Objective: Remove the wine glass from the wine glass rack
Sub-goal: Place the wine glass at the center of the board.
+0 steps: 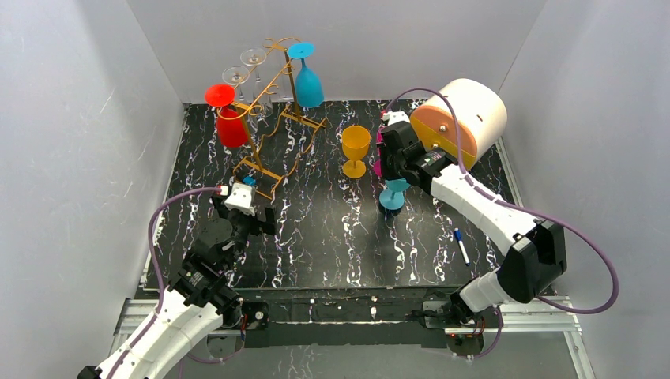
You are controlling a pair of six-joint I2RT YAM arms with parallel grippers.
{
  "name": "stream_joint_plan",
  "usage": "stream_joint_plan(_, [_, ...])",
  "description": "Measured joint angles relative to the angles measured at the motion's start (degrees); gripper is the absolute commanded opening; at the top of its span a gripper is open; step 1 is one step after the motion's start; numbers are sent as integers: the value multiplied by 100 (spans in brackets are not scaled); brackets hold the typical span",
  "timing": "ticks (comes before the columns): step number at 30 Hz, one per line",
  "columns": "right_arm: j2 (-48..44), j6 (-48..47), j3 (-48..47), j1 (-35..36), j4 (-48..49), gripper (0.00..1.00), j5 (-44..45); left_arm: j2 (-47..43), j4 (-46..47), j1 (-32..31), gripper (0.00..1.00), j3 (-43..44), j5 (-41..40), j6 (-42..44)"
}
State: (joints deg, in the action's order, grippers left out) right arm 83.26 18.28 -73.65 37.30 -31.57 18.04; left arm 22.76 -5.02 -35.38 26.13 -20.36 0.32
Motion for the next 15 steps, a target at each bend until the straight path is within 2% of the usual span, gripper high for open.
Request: stream_joint_plan(15, [485,-70,7,-286,544,1,184,142,-153,0,98,31,-238,-13])
